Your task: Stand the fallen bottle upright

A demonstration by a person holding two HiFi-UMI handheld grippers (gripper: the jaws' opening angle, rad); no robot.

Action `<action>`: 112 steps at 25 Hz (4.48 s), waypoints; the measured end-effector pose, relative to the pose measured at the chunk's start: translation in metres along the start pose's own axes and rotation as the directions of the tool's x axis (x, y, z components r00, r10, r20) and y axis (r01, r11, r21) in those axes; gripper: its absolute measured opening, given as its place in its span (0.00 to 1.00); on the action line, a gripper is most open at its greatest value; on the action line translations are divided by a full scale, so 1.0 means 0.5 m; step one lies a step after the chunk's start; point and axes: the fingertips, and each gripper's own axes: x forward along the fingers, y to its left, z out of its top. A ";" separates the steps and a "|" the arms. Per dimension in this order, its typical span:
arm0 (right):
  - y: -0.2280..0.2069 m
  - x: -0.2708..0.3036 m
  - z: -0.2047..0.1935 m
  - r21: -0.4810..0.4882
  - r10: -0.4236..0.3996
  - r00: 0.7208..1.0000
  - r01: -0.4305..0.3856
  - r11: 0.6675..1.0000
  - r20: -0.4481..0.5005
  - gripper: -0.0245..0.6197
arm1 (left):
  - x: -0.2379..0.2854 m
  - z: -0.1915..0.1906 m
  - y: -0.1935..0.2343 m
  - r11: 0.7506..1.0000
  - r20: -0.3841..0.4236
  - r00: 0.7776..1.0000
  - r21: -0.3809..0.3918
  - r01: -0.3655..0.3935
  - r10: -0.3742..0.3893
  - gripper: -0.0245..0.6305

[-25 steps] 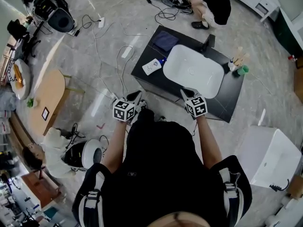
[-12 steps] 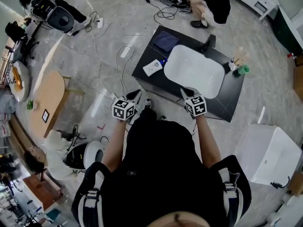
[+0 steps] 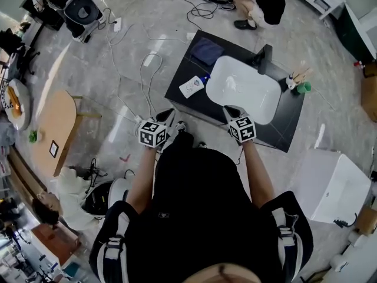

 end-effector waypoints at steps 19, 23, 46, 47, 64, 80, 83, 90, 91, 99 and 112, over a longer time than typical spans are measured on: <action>0.017 0.184 0.098 0.012 -0.071 0.996 0.072 0.997 -0.055 0.13 | 0.047 0.075 0.226 0.996 -0.033 0.996 0.005 0.087 -0.087 0.06; 0.017 0.211 0.111 0.004 -0.067 0.996 0.067 0.998 -0.062 0.13 | 0.049 0.080 0.250 0.996 -0.044 0.995 0.005 0.087 -0.087 0.06; -0.084 0.305 0.152 -0.082 -0.021 0.990 0.010 0.997 -0.140 0.13 | 0.092 0.128 0.294 0.998 -0.028 1.000 -0.068 -0.013 0.011 0.06; -0.087 0.310 0.148 -0.094 -0.030 0.988 0.015 0.995 -0.153 0.14 | 0.093 0.131 0.297 0.998 -0.027 1.000 -0.068 -0.015 0.013 0.06; -0.154 0.398 0.047 -0.094 -0.084 0.944 0.056 0.994 -0.318 0.24 | 0.087 0.128 0.309 0.996 -0.058 0.997 -0.074 -0.056 0.052 0.06; -0.153 0.372 0.161 -0.272 -0.256 0.950 0.203 0.941 -0.177 0.18 | 0.080 0.120 0.303 0.997 -0.047 0.998 -0.060 -0.039 0.036 0.06; -0.151 0.358 0.199 -0.340 -0.302 0.944 0.245 0.908 -0.129 0.18 | 0.080 0.121 0.300 0.998 -0.042 0.999 -0.053 -0.026 0.024 0.06; -0.125 0.334 0.270 -0.425 -0.363 0.932 0.320 0.847 -0.021 0.20 | 0.068 0.121 0.303 0.999 -0.034 0.999 -0.042 -0.005 0.003 0.06; -0.121 0.332 0.277 -0.423 -0.364 0.931 0.326 0.845 -0.011 0.21 | 0.066 0.121 0.303 0.999 -0.032 0.999 -0.042 -0.002 0.001 0.06; -0.065 0.310 0.316 -0.479 -0.362 0.930 0.348 0.806 0.068 0.23 | 0.049 0.115 0.302 1.000 -0.031 0.999 -0.025 0.019 -0.020 0.06; 0.024 0.274 0.311 -0.566 -0.315 0.942 0.325 0.757 0.120 0.25 | 0.044 0.120 0.310 0.999 -0.023 0.998 -0.009 0.051 -0.051 0.06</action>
